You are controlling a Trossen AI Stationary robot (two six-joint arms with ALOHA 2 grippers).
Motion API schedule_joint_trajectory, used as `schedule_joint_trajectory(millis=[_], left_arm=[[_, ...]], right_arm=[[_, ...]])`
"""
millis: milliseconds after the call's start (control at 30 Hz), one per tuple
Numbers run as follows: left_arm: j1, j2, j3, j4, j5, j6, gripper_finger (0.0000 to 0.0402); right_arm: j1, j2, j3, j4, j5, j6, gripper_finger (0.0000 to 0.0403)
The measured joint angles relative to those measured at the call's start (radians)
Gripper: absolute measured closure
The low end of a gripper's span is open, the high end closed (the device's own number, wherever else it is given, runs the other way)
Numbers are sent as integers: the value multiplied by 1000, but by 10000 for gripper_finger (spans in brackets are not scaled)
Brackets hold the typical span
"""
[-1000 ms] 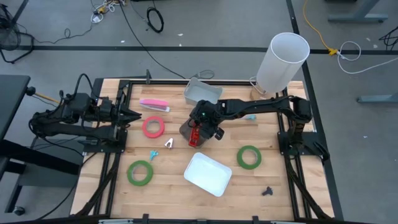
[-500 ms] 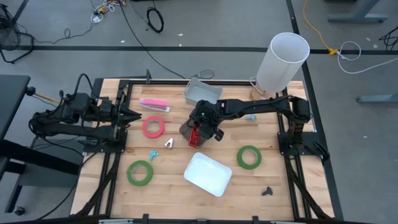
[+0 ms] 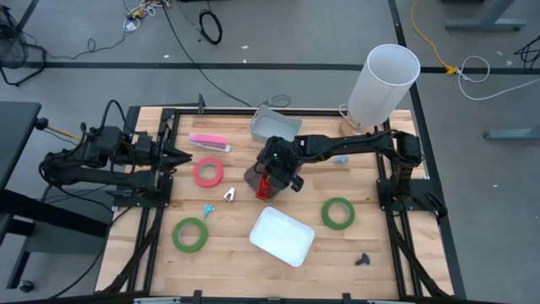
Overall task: Pick and place Stapler, Stapler remover, tape
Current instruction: Put the red stapler into the black bin
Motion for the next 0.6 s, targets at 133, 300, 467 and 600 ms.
schedule_joint_trajectory(millis=[133, 300, 467, 600], left_arm=[[0, 0, 0, 0, 0, 0, 367], [0, 0, 0, 0, 0, 0, 367], [0, 0, 0, 0, 0, 0, 367], [0, 0, 0, 0, 0, 0, 367]], right_arm=[[0, -1, 0, -1, -1, 4, 306], [0, -2, 0, -4, 1, 4, 325], [-2, -2, 0, -2, 7, 50, 350], [-3, -2, 0, -2, 11, 88, 360]])
